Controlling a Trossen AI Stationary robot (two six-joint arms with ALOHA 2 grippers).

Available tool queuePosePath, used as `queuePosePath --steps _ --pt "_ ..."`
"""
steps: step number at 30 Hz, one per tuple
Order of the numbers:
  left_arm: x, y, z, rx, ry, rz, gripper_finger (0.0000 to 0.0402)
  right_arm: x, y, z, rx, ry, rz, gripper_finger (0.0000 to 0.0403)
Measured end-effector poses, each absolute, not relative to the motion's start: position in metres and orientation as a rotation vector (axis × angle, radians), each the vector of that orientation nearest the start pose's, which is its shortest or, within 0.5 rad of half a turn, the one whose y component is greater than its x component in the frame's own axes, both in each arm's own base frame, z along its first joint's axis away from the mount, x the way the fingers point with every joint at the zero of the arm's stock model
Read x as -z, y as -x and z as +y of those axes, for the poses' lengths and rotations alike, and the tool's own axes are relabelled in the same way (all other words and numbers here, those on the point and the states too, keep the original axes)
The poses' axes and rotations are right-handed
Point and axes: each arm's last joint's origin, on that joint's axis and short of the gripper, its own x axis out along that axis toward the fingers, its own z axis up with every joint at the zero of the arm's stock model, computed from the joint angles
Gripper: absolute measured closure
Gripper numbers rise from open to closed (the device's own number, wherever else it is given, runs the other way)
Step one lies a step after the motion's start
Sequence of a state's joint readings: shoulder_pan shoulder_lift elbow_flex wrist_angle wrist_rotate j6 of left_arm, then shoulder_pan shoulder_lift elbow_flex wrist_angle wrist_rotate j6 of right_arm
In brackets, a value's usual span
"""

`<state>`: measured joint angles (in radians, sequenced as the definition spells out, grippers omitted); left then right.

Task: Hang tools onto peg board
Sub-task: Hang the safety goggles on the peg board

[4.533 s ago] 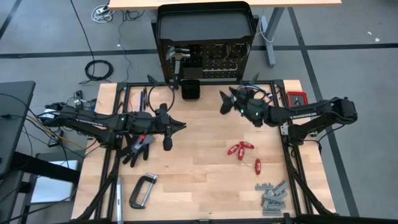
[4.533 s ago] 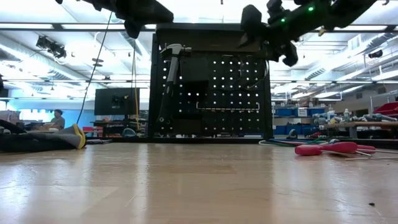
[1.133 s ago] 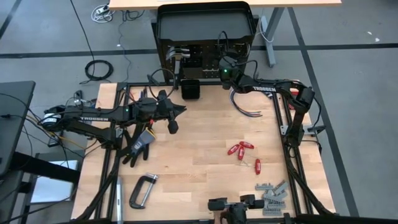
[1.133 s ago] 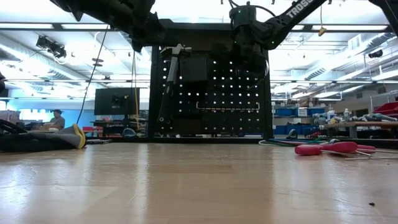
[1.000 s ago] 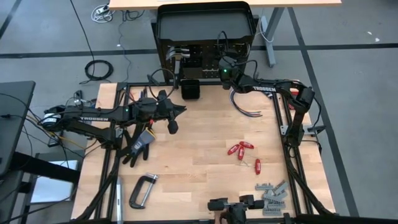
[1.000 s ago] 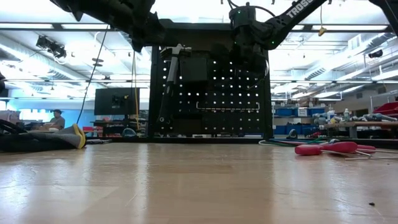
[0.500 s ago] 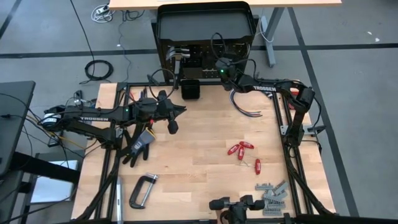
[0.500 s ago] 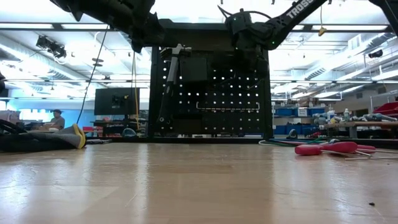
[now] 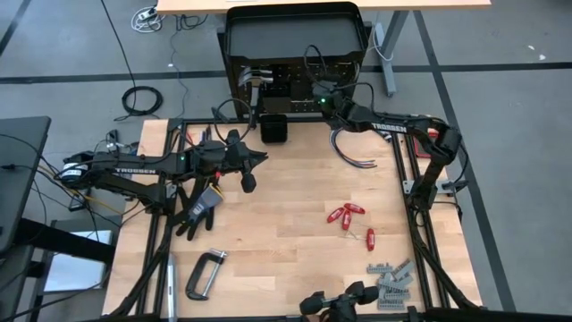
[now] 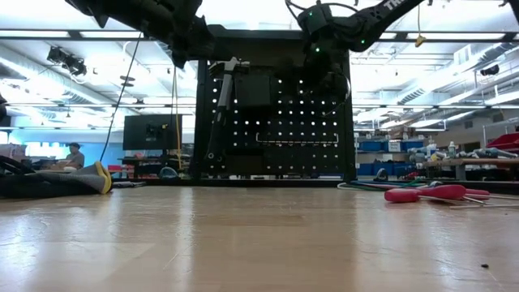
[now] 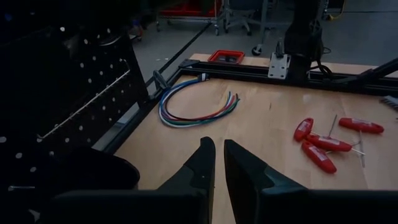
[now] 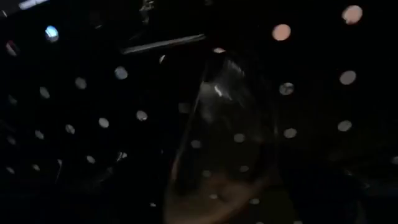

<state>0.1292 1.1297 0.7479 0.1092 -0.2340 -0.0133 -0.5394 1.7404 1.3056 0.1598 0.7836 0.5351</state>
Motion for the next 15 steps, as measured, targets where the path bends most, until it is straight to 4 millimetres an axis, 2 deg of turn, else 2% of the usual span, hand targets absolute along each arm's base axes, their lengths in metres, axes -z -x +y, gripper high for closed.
queuePosePath --steps 7,10,15 --pt "-0.281 -0.247 0.038 -0.334 0.022 0.263 0.0362 -0.290 -0.321 -0.234 1.305 -0.618 -0.153 0.0010" --pt "-0.281 -0.247 0.038 -0.327 0.024 0.264 0.0362 -0.290 -0.318 -0.239 1.301 -0.687 -0.206 0.0007" --pt "-0.281 -0.247 0.038 -0.328 0.025 0.264 0.0362 -0.297 -0.315 -0.245 1.292 -0.674 -0.275 0.0018"
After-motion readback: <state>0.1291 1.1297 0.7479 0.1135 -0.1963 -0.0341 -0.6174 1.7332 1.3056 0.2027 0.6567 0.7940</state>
